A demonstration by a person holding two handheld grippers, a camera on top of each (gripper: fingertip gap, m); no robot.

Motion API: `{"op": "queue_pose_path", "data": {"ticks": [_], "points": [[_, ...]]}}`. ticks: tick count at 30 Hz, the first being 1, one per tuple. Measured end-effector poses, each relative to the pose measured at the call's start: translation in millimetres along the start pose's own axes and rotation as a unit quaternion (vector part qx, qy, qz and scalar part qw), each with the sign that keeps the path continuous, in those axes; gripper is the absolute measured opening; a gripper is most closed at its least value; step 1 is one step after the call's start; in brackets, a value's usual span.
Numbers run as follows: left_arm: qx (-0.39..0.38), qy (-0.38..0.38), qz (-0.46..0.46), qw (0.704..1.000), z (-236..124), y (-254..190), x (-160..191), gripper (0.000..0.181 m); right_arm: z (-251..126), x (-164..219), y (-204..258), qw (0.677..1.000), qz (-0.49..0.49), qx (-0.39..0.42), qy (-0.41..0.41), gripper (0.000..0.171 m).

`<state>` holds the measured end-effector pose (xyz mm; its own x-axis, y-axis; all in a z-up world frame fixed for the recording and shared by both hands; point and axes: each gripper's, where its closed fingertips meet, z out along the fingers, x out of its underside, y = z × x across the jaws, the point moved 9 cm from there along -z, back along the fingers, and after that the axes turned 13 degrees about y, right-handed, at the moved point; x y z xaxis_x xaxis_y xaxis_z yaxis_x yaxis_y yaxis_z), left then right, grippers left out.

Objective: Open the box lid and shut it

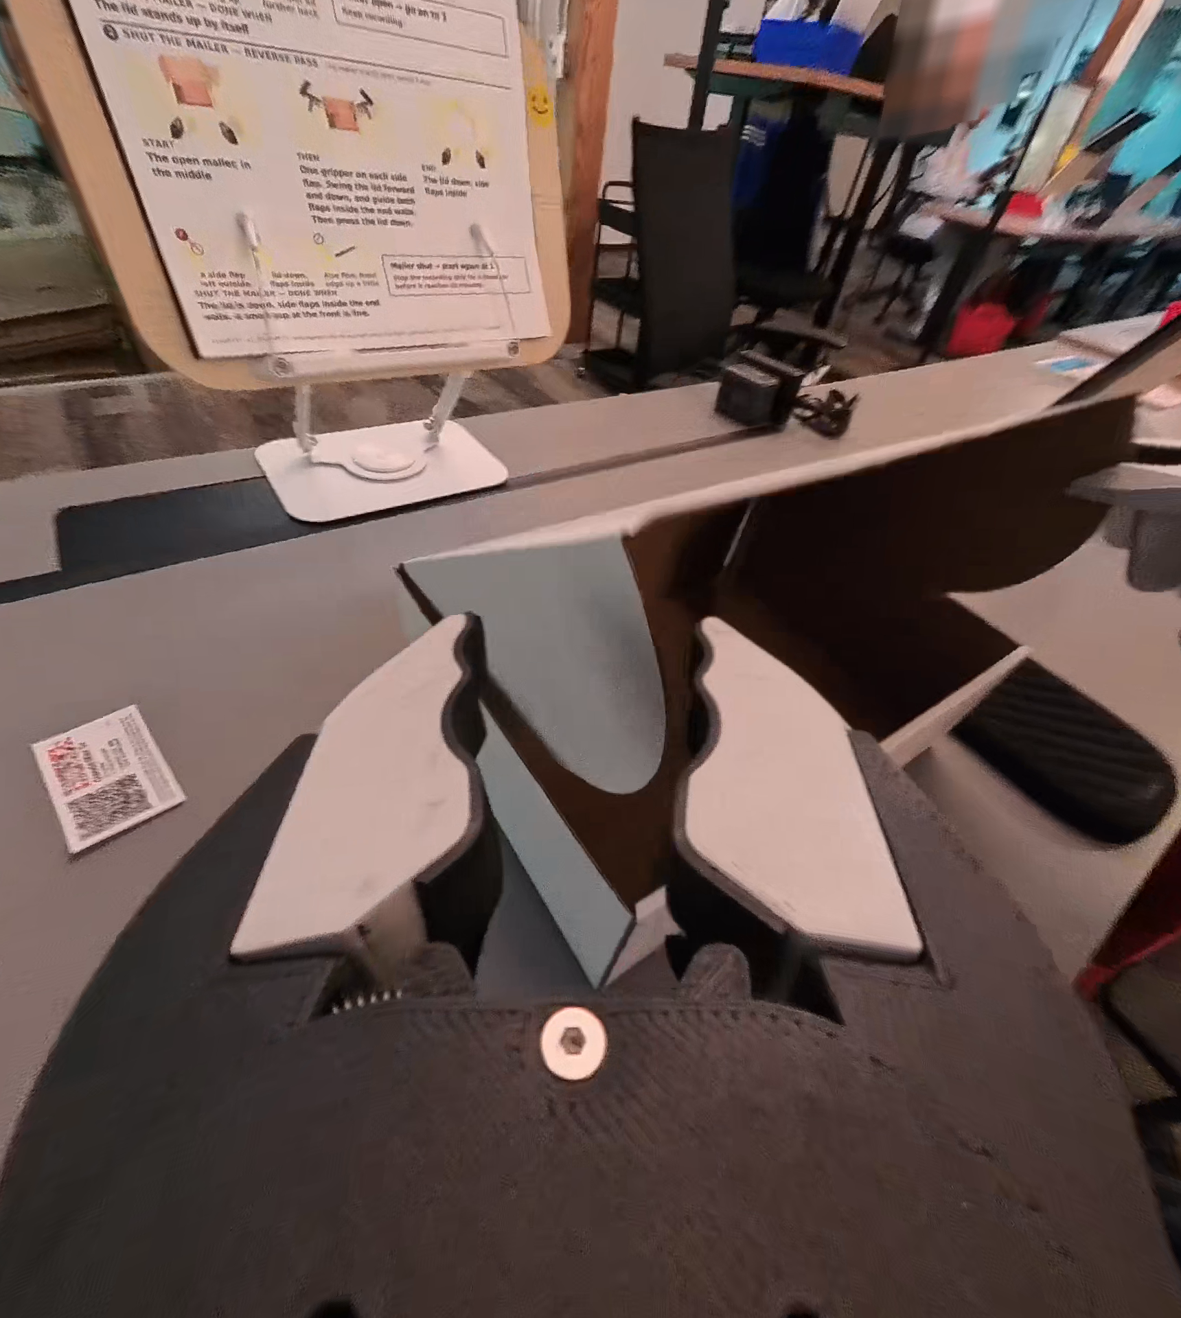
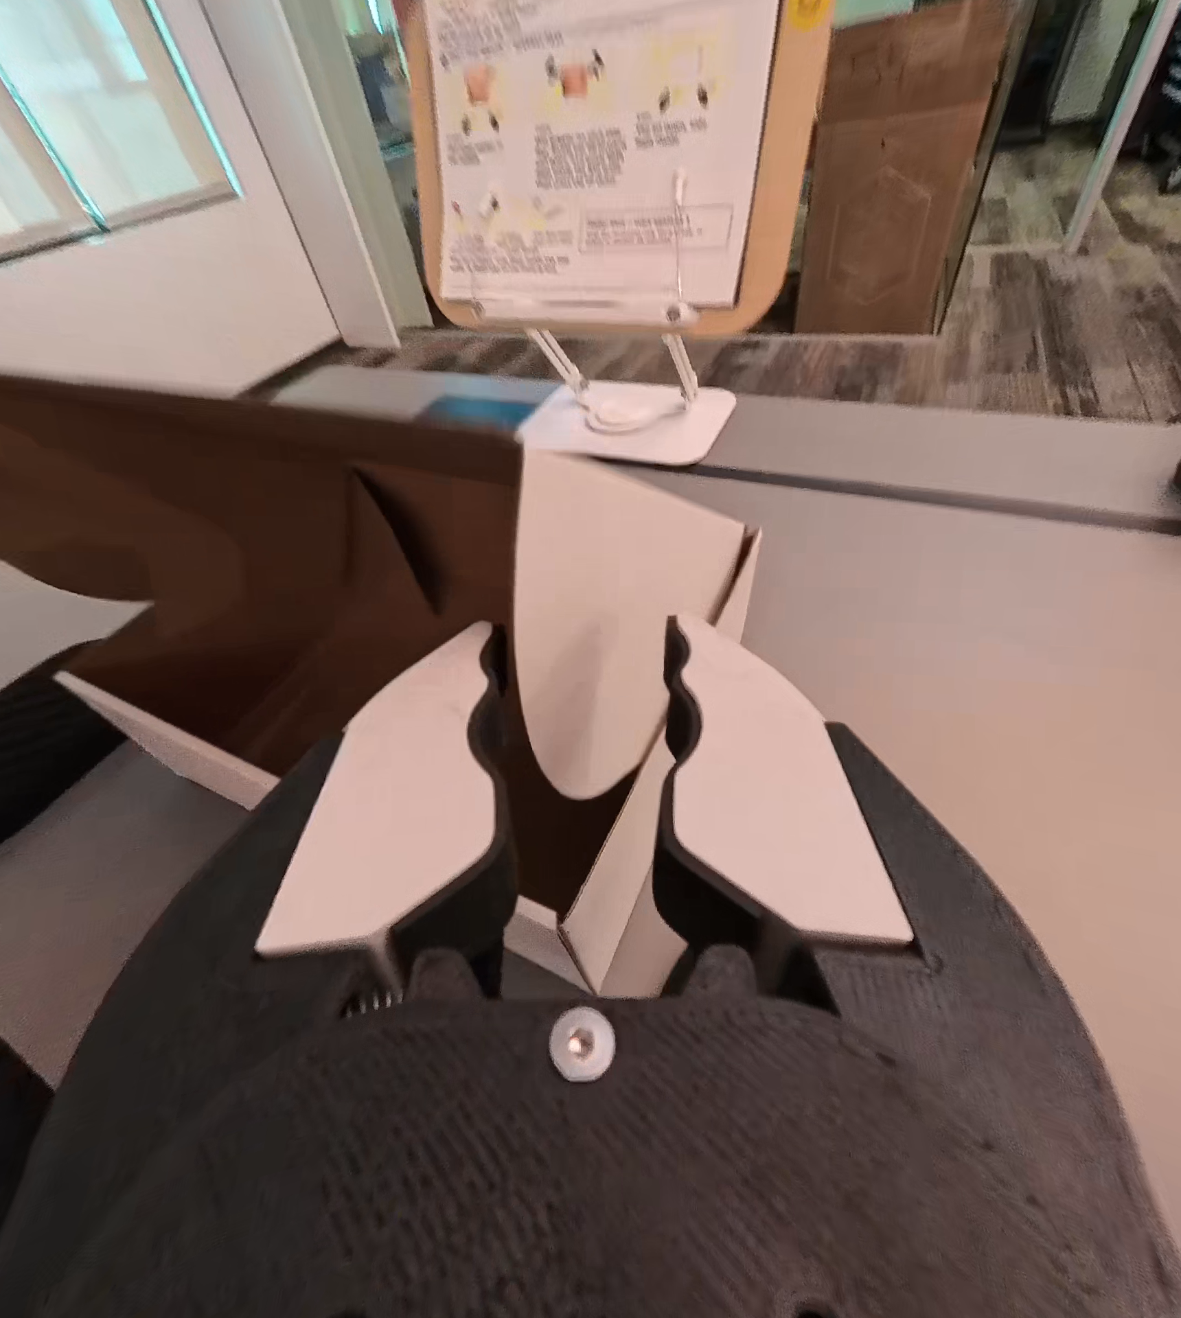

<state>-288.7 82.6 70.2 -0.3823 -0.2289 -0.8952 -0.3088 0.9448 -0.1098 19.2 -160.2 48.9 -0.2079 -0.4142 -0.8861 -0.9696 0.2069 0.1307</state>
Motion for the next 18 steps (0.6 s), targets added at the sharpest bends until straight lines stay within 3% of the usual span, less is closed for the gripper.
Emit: {"op": "queue_pose_path", "data": {"ticks": [1, 4, 11, 15, 18], "points": [[0.018, 0.001, -0.009, 1.0, -2, 1, -1, 0.062, -6, -3, -1, 1.0, -0.003, -0.007, -0.018, 0.044], [0.046, 0.017, -0.015, 0.999, 3, -1, 0, 0.067, -18, -11, -4, 0.999, 0.002, -0.018, -0.046, 0.048], [0.047, 0.024, 0.005, 0.999, 0, -5, 8, 0.063, -30, -5, 11, 0.997, -0.058, -0.048, -0.007, 0.05], [0.044, 0.02, 0.011, 0.999, -13, 8, 11, 0.056, -42, -1, 7, 0.993, -0.055, -0.105, -0.015, 0.05], [0.02, 0.023, 0.006, 1.0, -17, 31, 10, 0.048, -42, 2, -10, 0.993, -0.045, -0.105, -0.034, 0.049]]}}
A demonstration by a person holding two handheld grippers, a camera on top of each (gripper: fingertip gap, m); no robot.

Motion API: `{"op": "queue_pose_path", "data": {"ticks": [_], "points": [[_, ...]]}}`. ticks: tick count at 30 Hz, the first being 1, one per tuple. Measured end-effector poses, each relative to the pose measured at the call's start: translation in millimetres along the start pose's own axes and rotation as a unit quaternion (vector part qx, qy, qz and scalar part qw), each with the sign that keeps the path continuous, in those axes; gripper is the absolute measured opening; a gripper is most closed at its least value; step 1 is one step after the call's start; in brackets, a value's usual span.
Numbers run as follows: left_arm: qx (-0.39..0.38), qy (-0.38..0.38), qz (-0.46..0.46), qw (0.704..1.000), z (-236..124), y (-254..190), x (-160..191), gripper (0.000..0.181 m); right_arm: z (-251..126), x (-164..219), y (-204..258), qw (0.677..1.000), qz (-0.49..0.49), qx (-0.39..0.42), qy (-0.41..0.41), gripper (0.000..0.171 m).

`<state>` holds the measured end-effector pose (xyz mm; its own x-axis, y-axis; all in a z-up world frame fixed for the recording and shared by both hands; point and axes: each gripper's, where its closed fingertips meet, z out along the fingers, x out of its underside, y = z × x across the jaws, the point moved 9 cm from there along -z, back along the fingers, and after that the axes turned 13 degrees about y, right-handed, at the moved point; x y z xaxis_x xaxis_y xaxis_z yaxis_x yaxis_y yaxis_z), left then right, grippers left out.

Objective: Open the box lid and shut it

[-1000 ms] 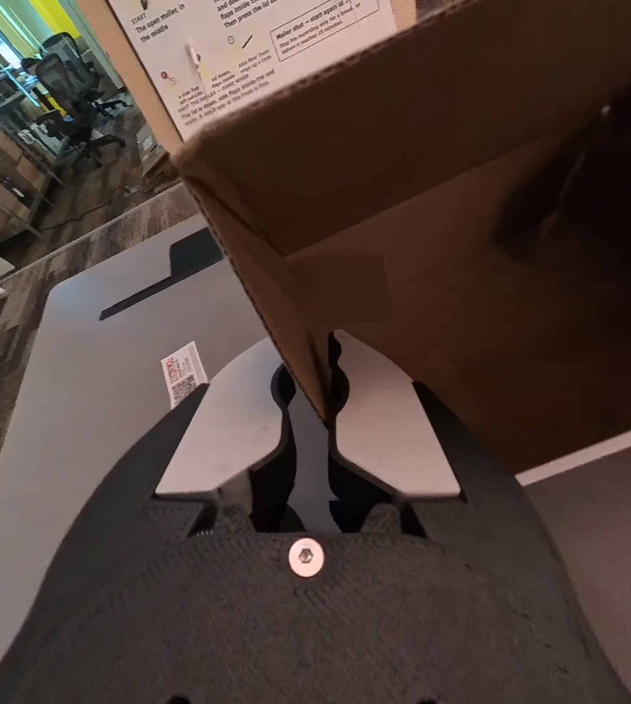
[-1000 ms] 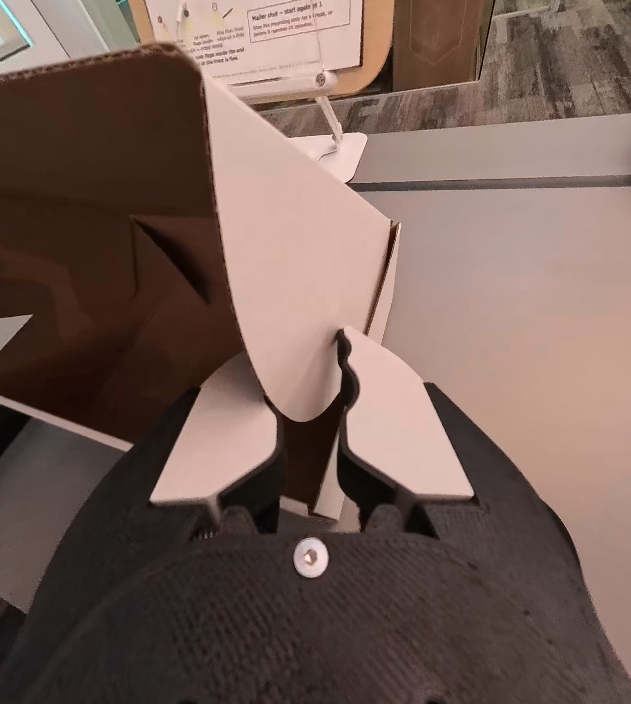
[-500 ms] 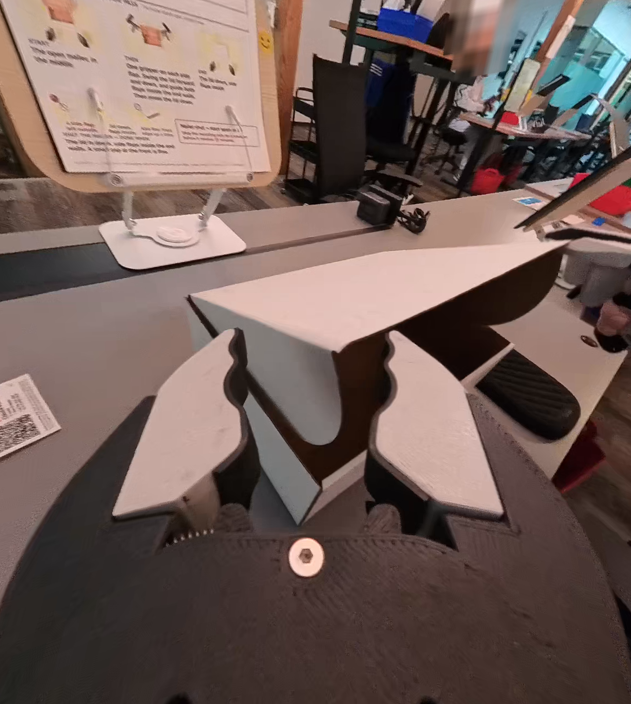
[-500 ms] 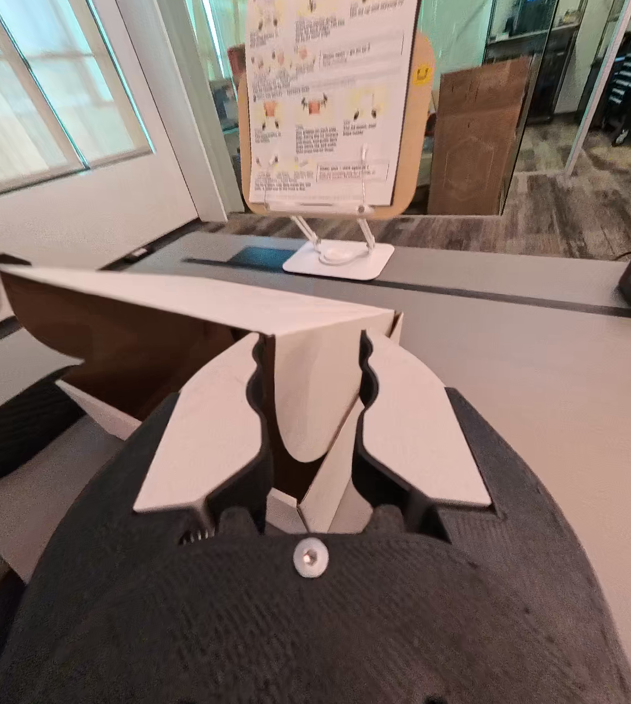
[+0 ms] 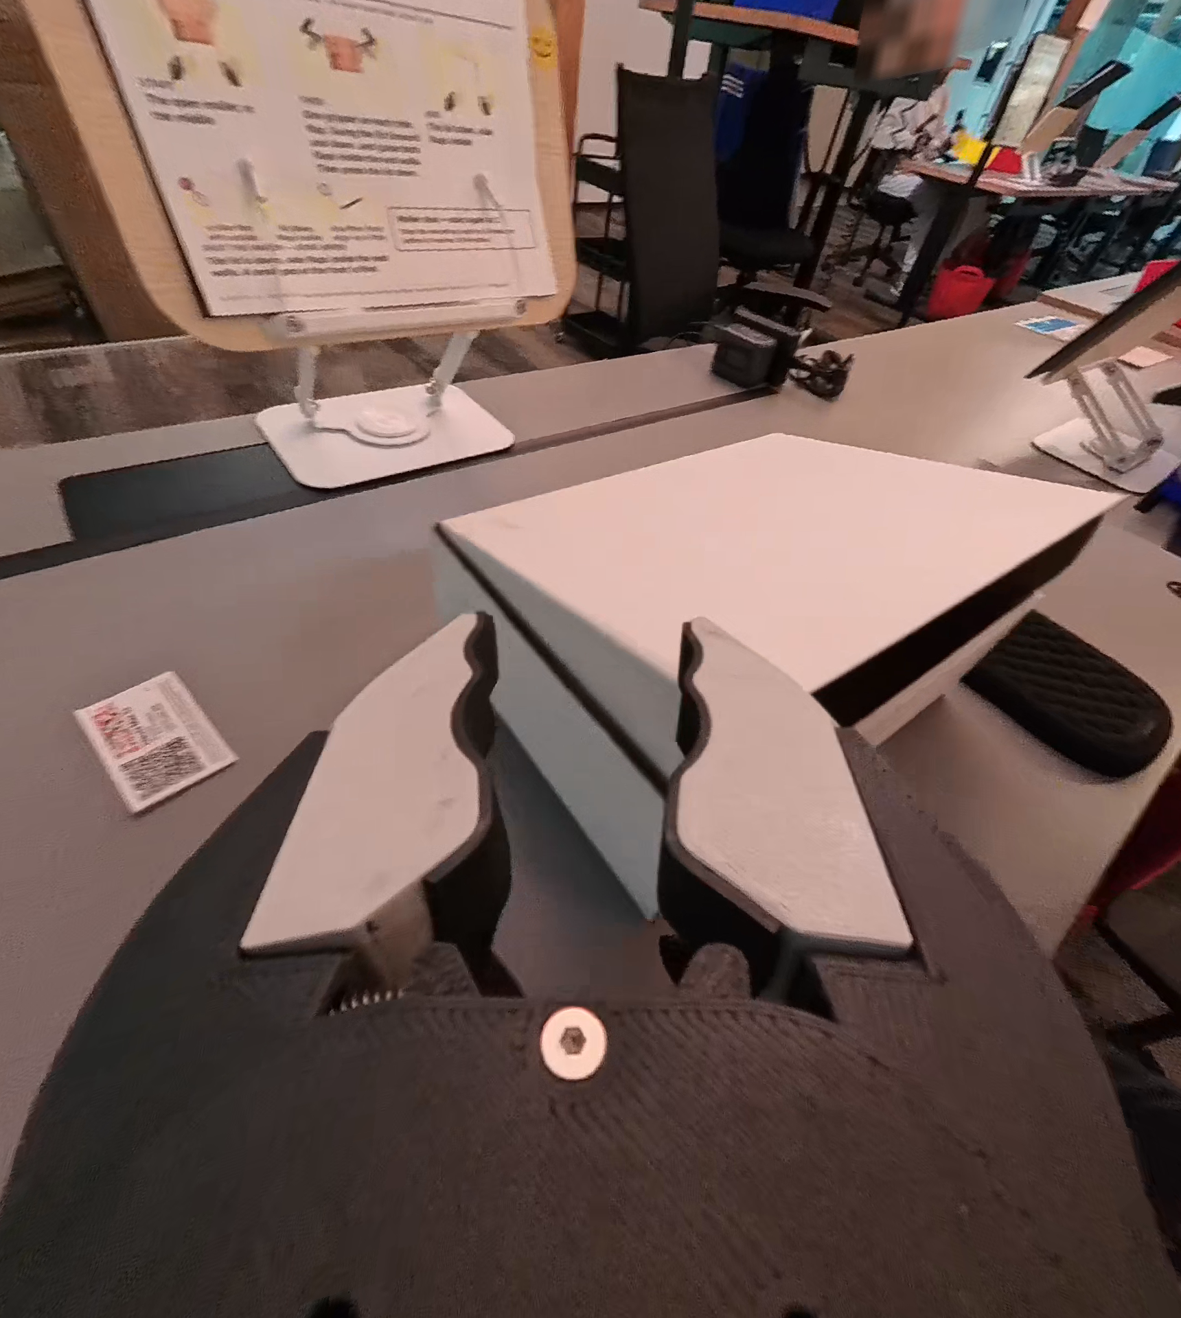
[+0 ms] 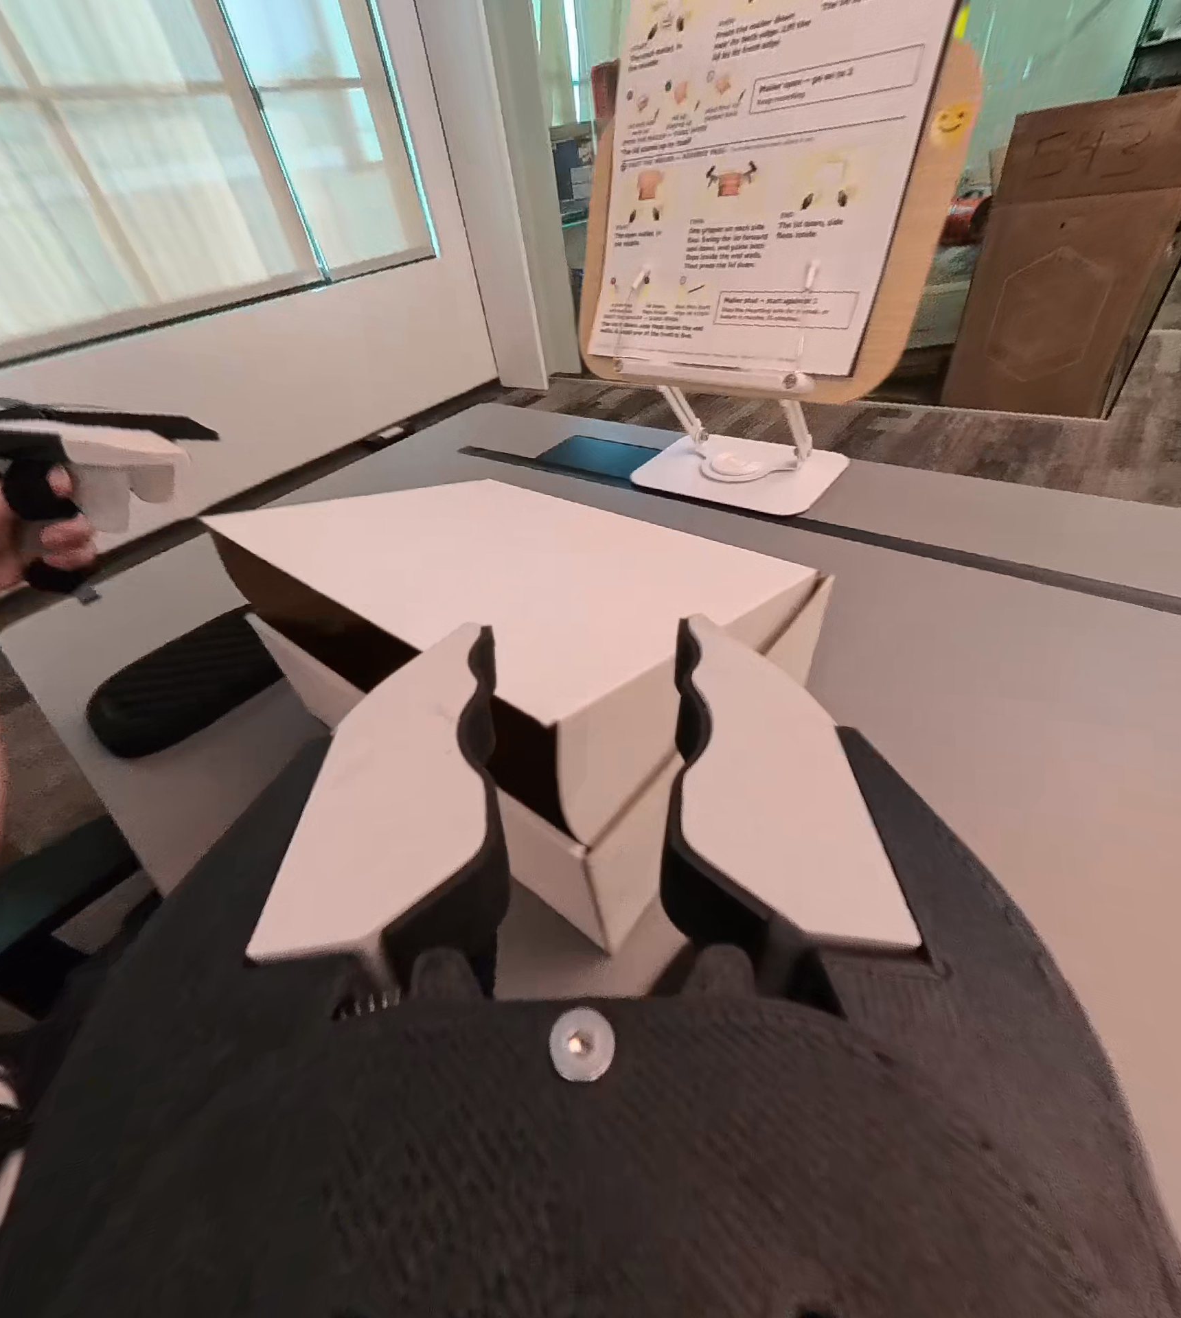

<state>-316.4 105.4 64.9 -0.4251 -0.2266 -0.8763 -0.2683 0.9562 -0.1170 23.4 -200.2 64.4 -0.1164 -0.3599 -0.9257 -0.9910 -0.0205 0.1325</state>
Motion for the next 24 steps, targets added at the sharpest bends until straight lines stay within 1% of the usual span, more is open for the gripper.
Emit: {"op": "queue_pose_path", "data": {"ticks": [1, 2, 3, 5, 6, 7, 9, 11, 13, 16, 18, 22, 24], "points": [[-0.008, 0.004, 0.004, 1.0, 1, 10, -2, 0.044, 0, 1, -8, 1.0, -0.013, 0.007, 0.002, 0.049], [-0.017, 0.008, 0.015, 1.0, 3, 21, -6, 0.037, 0, 1, -17, 0.999, -0.038, 0.019, 0.005, 0.048], [-0.03, 0.013, 0.027, 0.999, 8, 34, -11, 0.028, 1, -2, -28, 0.997, -0.071, 0.039, 0.009, 0.043], [-0.045, 0.036, 0.066, 0.996, 29, 60, -22, 0.01, 9, -11, -55, 0.985, -0.143, 0.097, 0.029, 0.033], [-0.039, 0.059, 0.095, 0.993, 44, 72, -26, 0.002, 18, -16, -70, 0.975, -0.183, 0.12, 0.047, 0.028], [-0.031, 0.093, 0.123, 0.988, 63, 83, -28, 0.0, 31, -21, -84, 0.964, -0.221, 0.131, 0.072, 0.023], [-0.016, 0.171, 0.161, 0.972, 104, 102, -27, 0.0, 68, -24, -108, 0.946, -0.269, 0.11, 0.147, 0.002], [-0.005, 0.239, 0.217, 0.947, 139, 112, -20, 0.0, 107, -20, -126, 0.927, -0.287, 0.083, 0.227, 0.001], [-0.012, 0.283, 0.279, 0.918, 164, 115, -13, 0.0, 139, -11, -134, 0.903, -0.313, 0.061, 0.287, 0.001], [-0.011, 0.314, 0.349, 0.883, 183, 108, -13, 0.0, 172, -2, -135, 0.869, -0.368, 0.052, 0.328, 0.001], [-0.032, 0.333, 0.385, 0.86, 190, 108, -17, 0.0, 187, 2, -135, 0.85, -0.384, 0.046, 0.357, 0.001], [-0.025, 0.353, 0.416, 0.838, 202, 102, -28, 0.0, 205, 2, -131, 0.835, -0.407, 0.036, 0.369, 0.001], [-0.036, 0.361, 0.438, 0.823, 208, 99, -32, 0.0, 208, 0, -130, 0.824, -0.424, 0.038, 0.375, 0.001]]}}
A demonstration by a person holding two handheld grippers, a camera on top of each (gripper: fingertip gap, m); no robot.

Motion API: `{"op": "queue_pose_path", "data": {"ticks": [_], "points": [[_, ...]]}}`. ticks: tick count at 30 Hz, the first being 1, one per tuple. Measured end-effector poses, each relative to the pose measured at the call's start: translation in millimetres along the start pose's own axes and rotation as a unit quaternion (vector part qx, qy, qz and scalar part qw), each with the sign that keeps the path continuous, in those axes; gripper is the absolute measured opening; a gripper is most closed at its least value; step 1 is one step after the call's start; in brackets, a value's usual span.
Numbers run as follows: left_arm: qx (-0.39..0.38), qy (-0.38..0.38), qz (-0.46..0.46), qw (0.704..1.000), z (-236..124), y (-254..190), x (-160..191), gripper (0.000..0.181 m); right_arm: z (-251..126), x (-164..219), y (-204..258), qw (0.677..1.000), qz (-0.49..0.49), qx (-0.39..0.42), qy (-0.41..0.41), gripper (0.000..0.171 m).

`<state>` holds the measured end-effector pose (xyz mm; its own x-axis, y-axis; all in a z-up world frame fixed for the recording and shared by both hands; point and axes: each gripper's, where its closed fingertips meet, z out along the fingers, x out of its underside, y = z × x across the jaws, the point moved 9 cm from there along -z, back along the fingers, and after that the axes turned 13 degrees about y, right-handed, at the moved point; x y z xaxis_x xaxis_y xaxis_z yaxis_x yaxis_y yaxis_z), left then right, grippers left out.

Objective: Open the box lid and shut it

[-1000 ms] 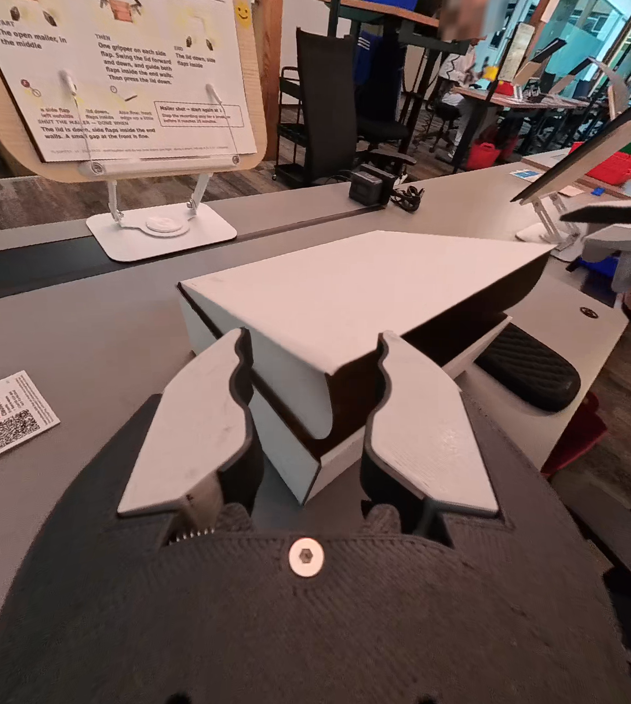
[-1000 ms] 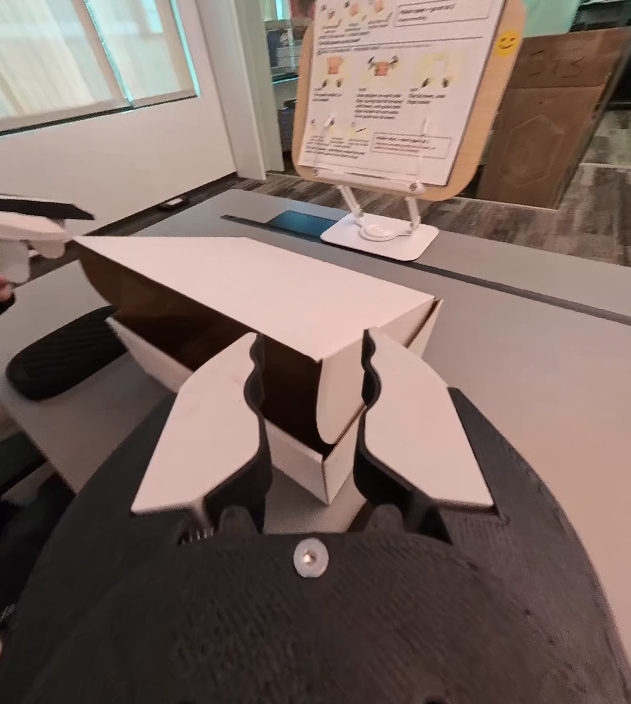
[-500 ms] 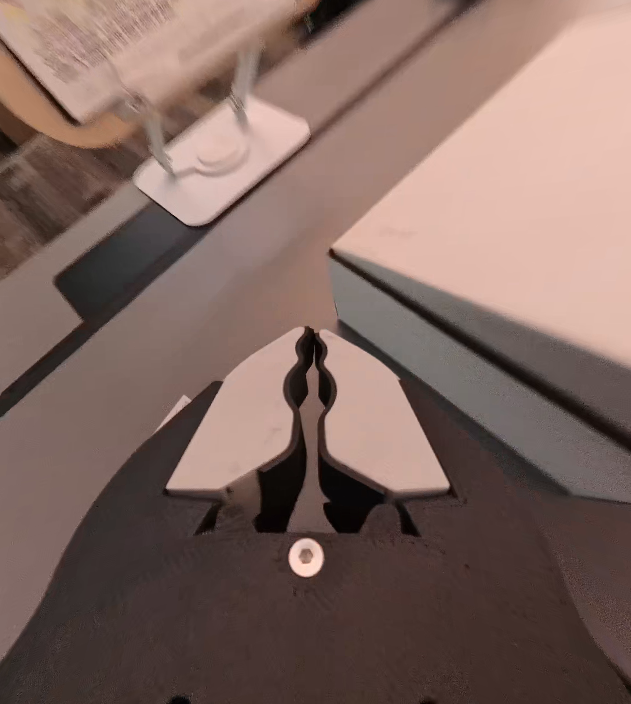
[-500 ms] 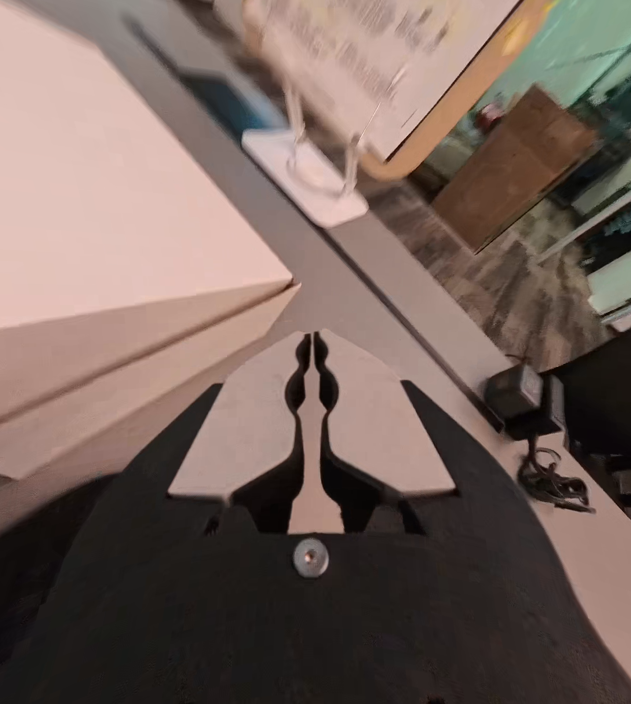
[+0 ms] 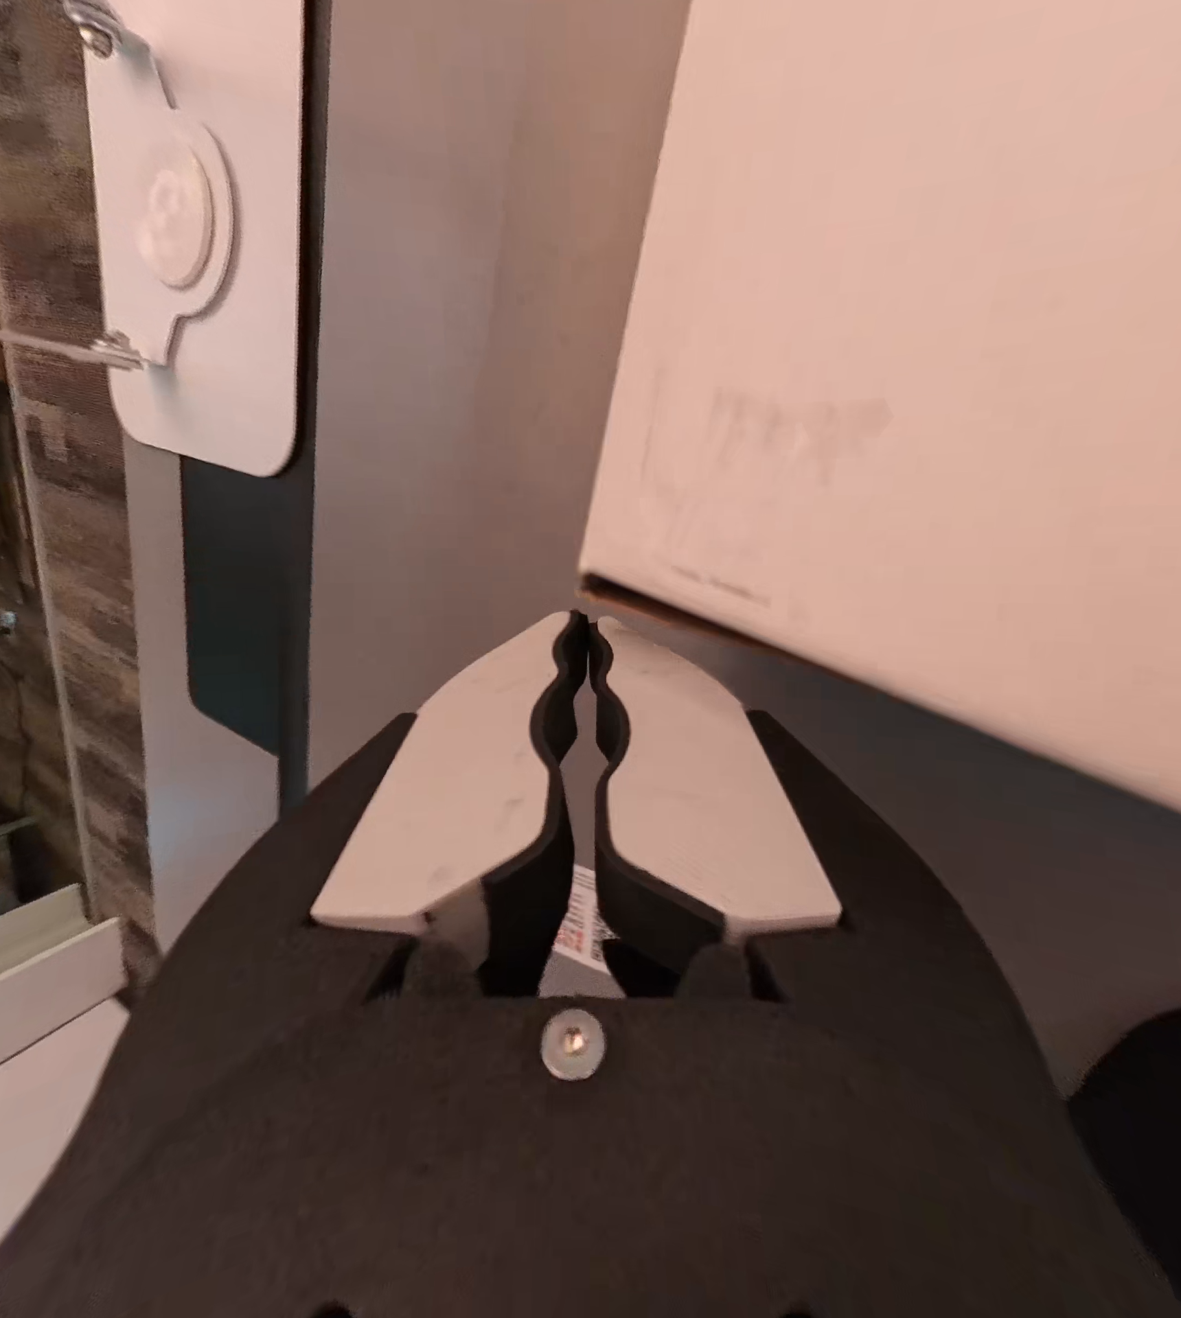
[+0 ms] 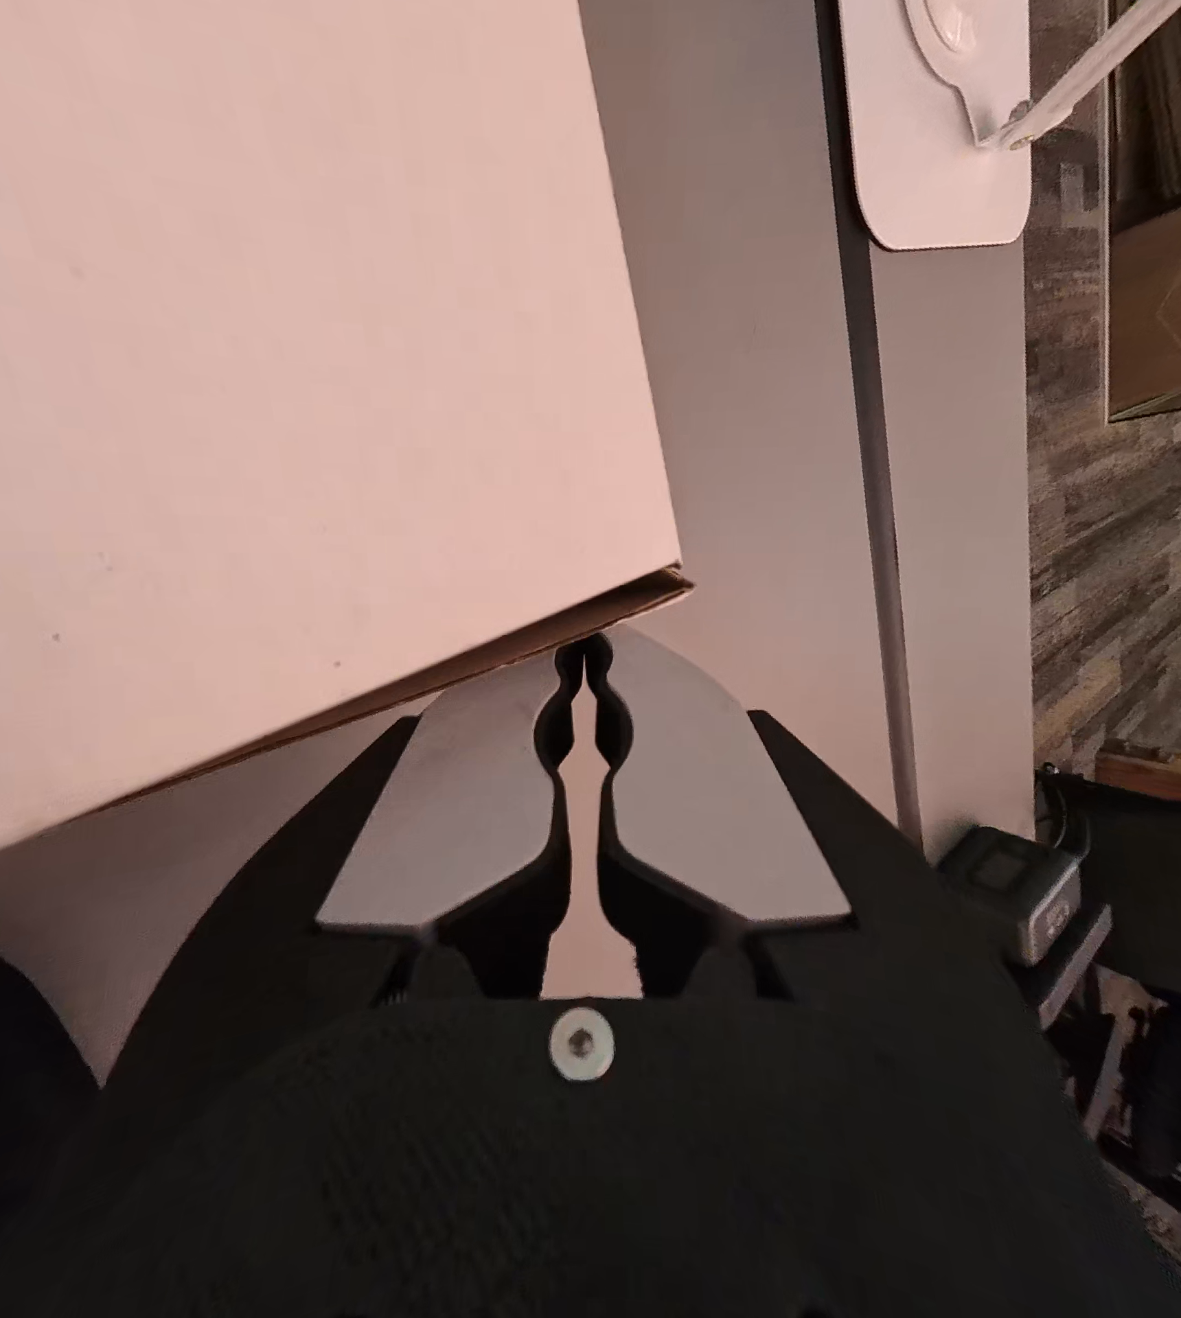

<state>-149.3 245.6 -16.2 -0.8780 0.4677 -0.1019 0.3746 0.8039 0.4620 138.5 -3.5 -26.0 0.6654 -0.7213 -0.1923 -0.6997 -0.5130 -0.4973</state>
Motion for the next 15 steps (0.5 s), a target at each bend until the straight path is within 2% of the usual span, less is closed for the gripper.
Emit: {"op": "queue_pose_path", "data": {"ticks": [5, 15], "points": [[-0.034, 0.015, 0.011, 0.999, 3, 1, -15, 0.0, 1, -5, 0, 1.0, -0.017, 0.009, 0.012, 0.0], [-0.022, -0.006, -0.026, 0.999, 7, -2, -8, 0.0, 1, 4, -6, 1.0, 0.006, 0.011, -0.003, 0.001]]}}
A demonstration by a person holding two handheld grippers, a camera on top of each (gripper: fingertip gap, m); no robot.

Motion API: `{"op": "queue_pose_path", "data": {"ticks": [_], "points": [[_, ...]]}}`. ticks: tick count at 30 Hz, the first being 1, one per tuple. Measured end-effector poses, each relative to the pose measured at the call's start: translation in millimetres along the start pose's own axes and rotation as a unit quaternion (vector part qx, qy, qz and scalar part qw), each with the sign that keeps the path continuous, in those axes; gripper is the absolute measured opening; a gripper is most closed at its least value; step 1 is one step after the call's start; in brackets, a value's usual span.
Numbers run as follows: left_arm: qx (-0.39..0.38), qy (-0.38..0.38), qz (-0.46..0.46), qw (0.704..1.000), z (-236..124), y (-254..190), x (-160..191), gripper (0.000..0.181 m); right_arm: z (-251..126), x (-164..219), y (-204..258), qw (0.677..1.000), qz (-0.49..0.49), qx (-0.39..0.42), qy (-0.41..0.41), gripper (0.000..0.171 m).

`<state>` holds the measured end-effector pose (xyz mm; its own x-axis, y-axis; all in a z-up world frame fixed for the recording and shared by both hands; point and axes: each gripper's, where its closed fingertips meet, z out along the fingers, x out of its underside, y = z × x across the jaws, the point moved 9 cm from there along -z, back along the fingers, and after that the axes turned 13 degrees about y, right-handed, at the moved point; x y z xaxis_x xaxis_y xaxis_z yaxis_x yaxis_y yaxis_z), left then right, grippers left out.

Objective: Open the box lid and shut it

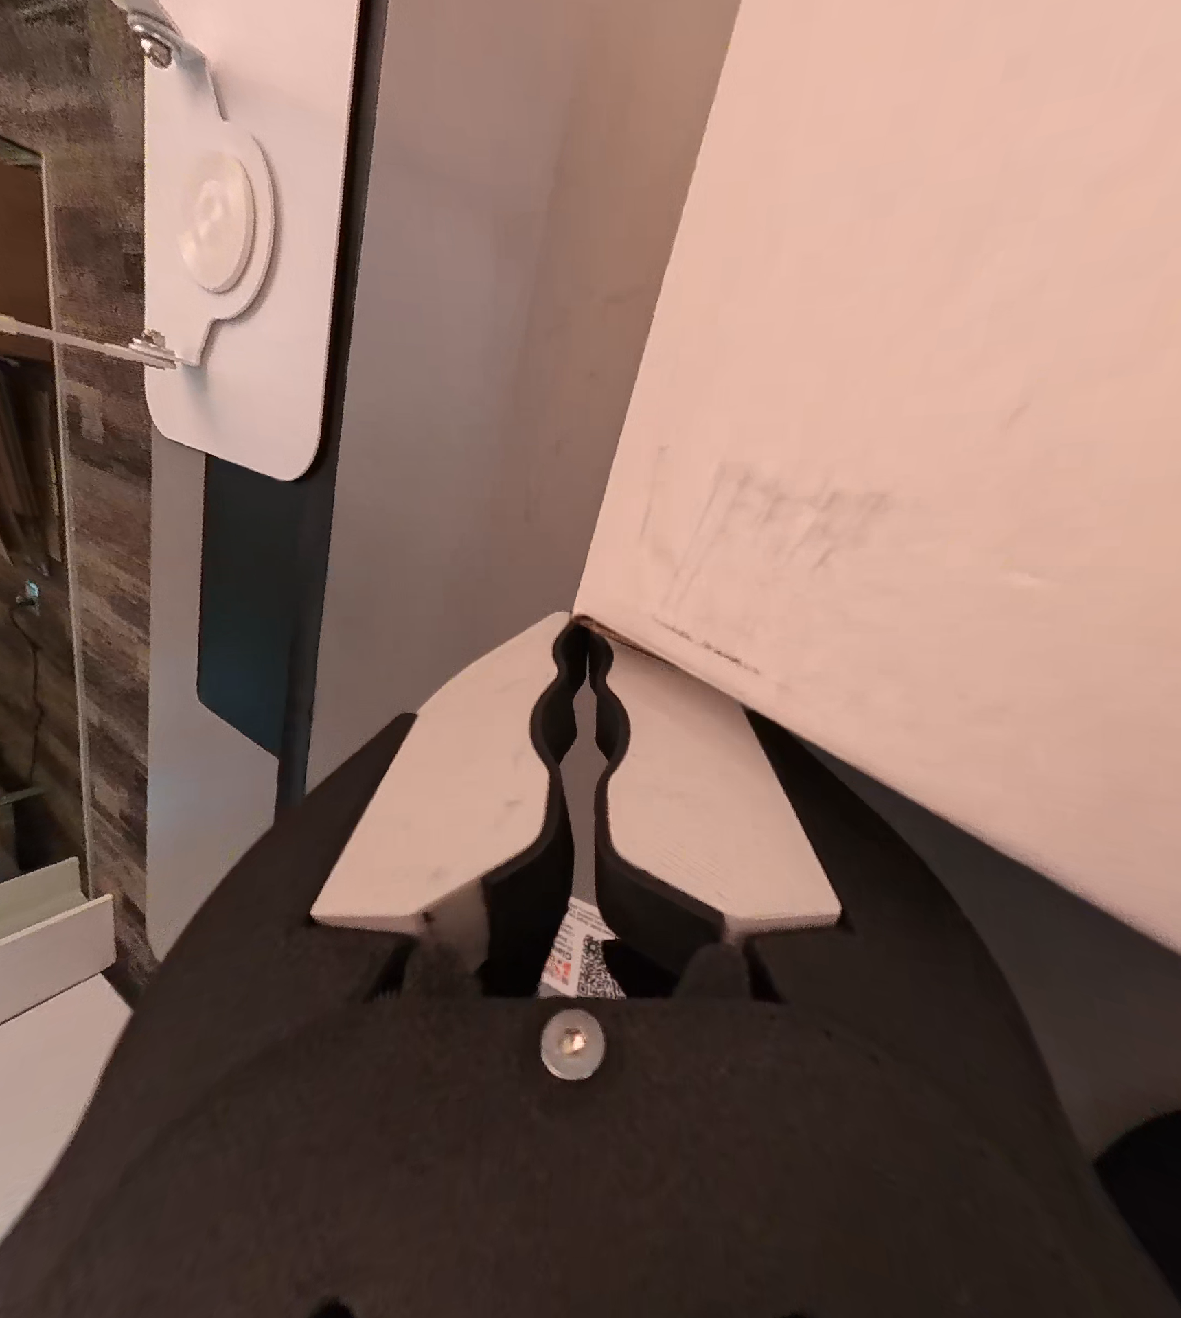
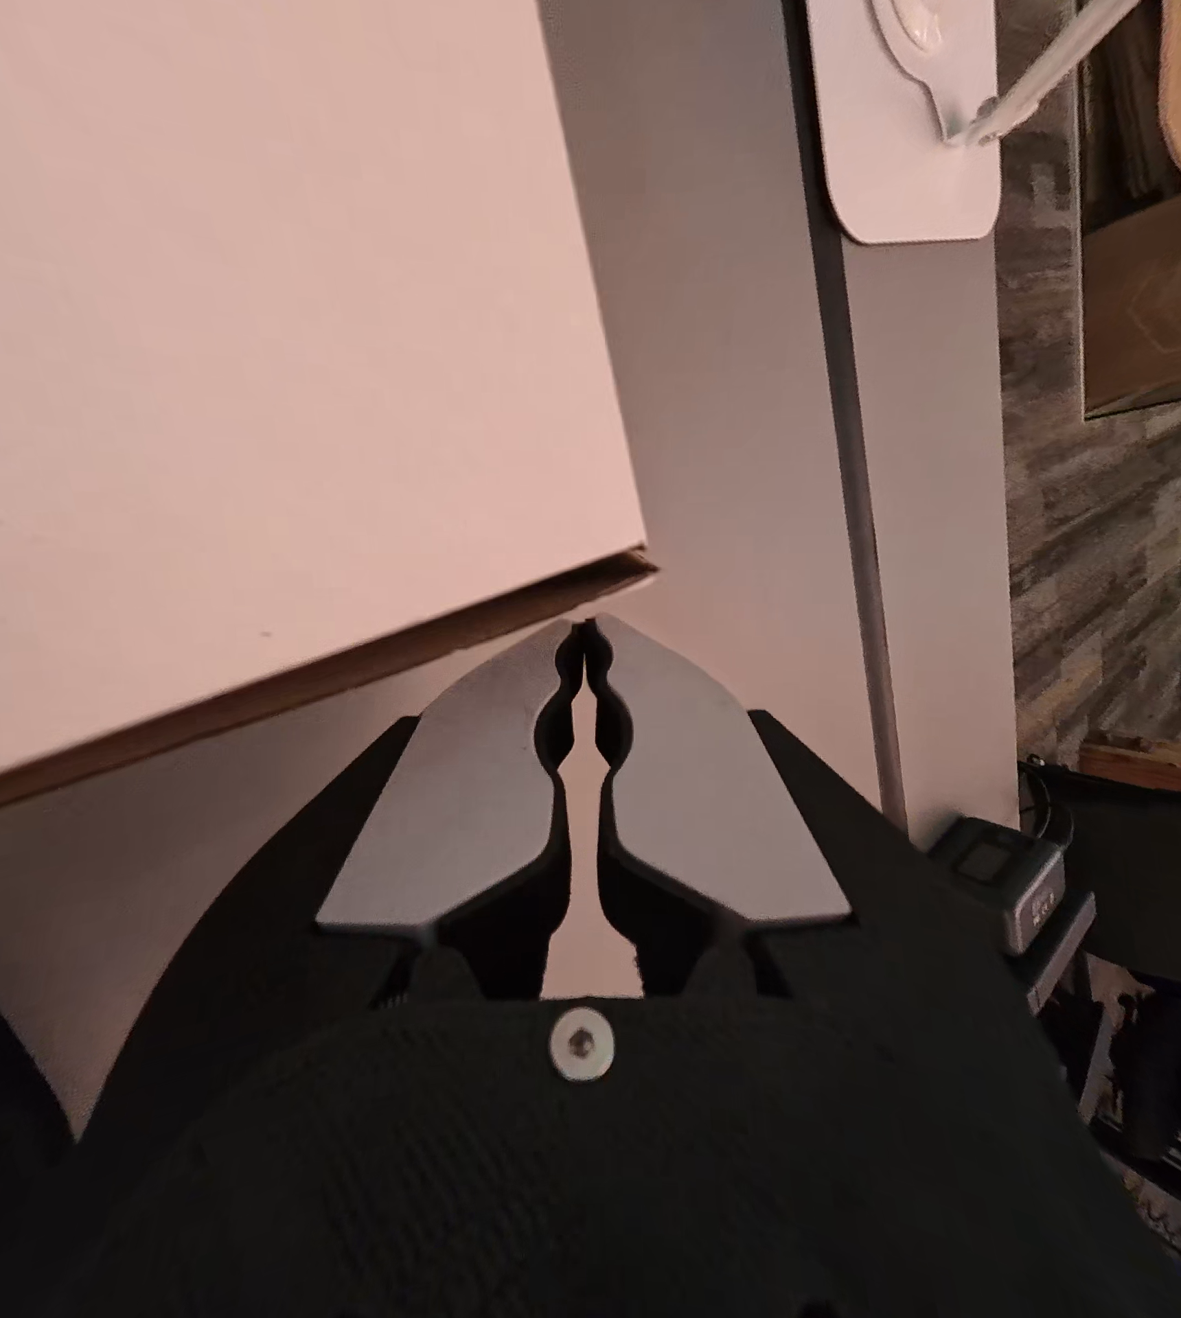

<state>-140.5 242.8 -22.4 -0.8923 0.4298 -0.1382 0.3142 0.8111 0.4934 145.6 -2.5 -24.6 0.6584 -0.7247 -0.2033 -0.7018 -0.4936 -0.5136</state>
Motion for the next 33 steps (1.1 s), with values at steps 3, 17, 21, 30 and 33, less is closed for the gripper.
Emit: {"op": "queue_pose_path", "data": {"ticks": [3, 17, 21, 30, 33], "points": [[-0.003, -0.004, -0.007, 1.0, 2, -1, 1, 0.0, 1, 3, -5, 1.0, -0.011, 0.003, 0.009, 0.001], [-0.035, 0.009, 0.01, 0.999, 3, -1, -8, 0.0, 0, -13, -5, 0.998, -0.063, 0.001, 0.015, 0.0], [-0.029, -0.001, -0.001, 1.0, 3, -1, -6, 0.0, -1, -10, -5, 0.999, -0.052, -0.001, 0.004, 0.001], [-0.022, -0.012, -0.026, 0.999, -1, -6, 2, 0.0, -4, -8, -2, 1.0, -0.018, 0.01, -0.001, 0.001], [0.008, -0.026, -0.042, 0.999, -15, -14, 20, 0.0, -15, 6, 7, 1.0, -0.013, 0.006, -0.001, 0.001]]}}
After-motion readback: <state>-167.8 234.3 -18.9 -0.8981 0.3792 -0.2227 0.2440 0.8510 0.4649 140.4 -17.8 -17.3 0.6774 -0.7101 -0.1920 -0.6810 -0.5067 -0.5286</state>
